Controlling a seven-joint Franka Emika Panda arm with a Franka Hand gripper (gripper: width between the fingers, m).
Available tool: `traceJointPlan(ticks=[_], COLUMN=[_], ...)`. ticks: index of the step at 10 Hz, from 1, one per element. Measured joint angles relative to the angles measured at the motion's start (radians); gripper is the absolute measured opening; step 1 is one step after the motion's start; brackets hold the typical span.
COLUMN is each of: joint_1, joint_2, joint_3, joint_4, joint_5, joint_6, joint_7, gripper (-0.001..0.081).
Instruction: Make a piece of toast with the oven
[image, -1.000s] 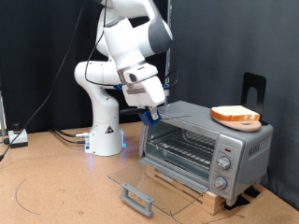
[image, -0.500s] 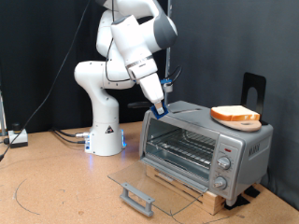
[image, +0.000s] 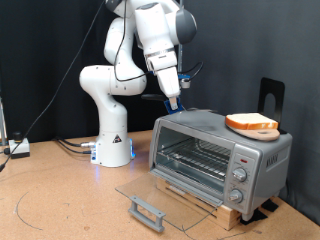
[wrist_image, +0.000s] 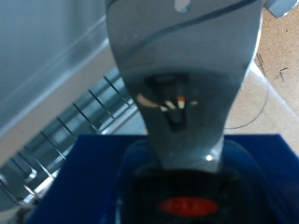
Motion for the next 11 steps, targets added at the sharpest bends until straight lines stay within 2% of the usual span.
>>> traceJointPlan(ticks=[2, 6, 9, 11], joint_1=[-0.008, -0.008, -0.009, -0.009], joint_2=[0.004, 0.009, 0.051, 0.094], joint_3=[0.002, 0.037, 0.066, 0.105], joint_4=[0.004, 0.001, 0.006, 0.014], joint_5=[0.000, -0.100, -0.099, -0.085], joint_6=[-0.009, -0.015, -0.023, 0.016], joint_7=[0.017, -0.030, -0.005, 0.023], gripper=[0.0396, 0.0396, 0.0396, 0.0396])
